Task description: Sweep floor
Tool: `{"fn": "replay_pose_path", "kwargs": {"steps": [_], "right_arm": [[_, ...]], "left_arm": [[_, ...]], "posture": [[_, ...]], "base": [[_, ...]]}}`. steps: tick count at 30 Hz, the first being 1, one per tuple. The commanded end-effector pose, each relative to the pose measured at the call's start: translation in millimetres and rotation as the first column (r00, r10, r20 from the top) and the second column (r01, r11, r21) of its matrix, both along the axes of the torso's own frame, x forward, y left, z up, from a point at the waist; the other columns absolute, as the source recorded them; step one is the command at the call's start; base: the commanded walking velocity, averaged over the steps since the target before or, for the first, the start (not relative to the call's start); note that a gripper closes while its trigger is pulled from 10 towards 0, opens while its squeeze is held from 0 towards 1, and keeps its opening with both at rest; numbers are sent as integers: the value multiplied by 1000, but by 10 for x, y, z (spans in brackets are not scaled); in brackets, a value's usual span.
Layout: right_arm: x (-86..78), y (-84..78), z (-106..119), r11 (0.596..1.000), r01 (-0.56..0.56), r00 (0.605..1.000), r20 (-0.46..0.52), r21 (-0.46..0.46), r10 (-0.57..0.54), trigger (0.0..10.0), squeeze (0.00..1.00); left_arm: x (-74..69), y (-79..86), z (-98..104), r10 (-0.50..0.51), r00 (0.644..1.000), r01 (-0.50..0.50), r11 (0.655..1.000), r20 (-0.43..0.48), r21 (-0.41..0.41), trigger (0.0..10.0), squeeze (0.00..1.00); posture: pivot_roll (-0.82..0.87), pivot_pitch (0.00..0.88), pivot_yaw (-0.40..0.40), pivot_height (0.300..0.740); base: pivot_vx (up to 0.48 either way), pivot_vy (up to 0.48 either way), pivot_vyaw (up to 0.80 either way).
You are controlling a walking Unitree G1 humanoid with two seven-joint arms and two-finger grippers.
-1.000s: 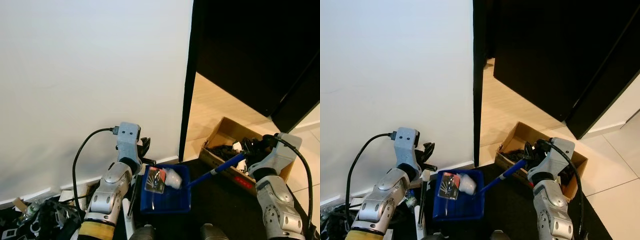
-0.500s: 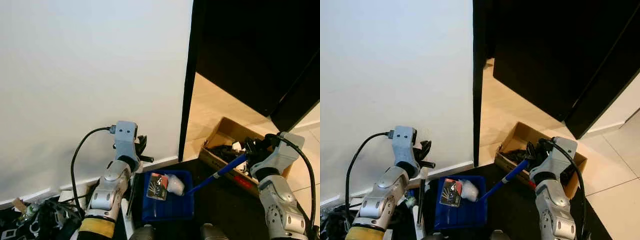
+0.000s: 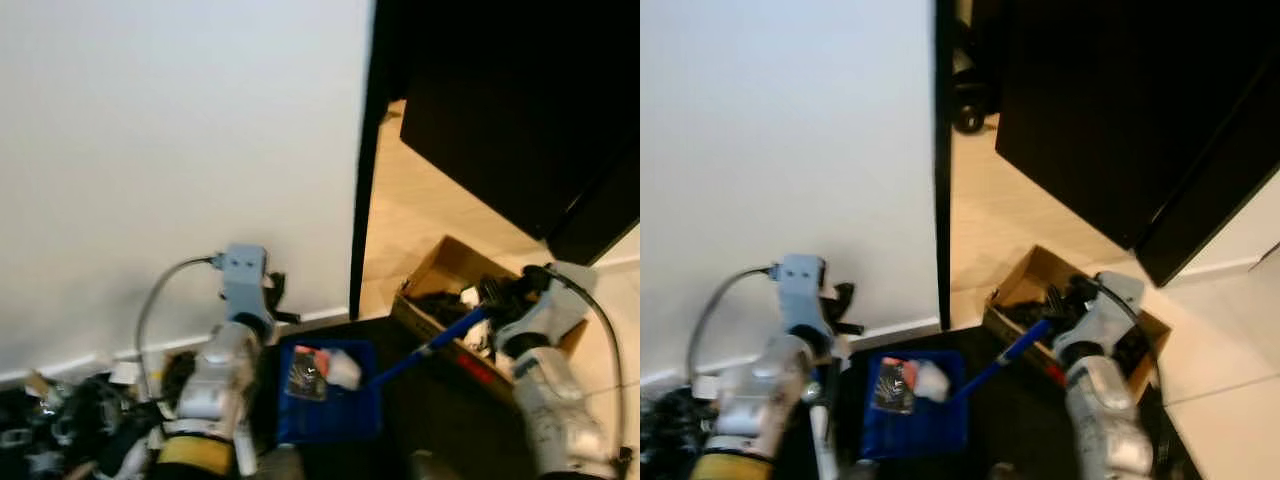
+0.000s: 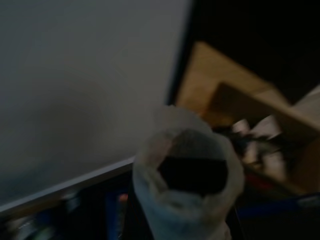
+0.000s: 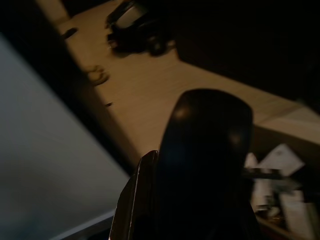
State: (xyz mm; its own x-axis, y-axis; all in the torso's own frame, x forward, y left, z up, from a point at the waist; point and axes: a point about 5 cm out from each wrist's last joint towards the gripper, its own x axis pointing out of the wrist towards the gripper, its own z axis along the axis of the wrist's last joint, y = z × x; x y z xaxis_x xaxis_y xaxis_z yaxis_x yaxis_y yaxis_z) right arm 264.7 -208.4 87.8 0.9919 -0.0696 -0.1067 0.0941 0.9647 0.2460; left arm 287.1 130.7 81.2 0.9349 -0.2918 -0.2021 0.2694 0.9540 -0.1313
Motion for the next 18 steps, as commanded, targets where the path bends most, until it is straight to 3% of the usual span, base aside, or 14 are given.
{"fn": "replay_pose_path", "kwargs": {"steps": [1, 14, 18], "right_arm": [[10, 15, 65, 1000, 0, 999, 33, 10, 0, 10000, 0], [15, 38, 53, 1000, -3, 1000, 28, 16, 2, 10000, 0], [22, 43, 57, 1000, -6, 1000, 31, 19, 5, 10000, 0]], "left_arm": [[20, 39, 37, 10, 1000, -10, 1000, 24, 20, 10000, 0], [26, 52, 31, 12, 1000, -13, 1000, 23, 24, 10000, 0], [31, 51, 26, 12, 1000, -12, 1000, 20, 25, 10000, 0]], "posture": [[45, 101, 26, 740], [48, 101, 31, 740], [49, 100, 31, 740]], "base": [[0, -461, 0], [0, -453, 0], [0, -275, 0]]}}
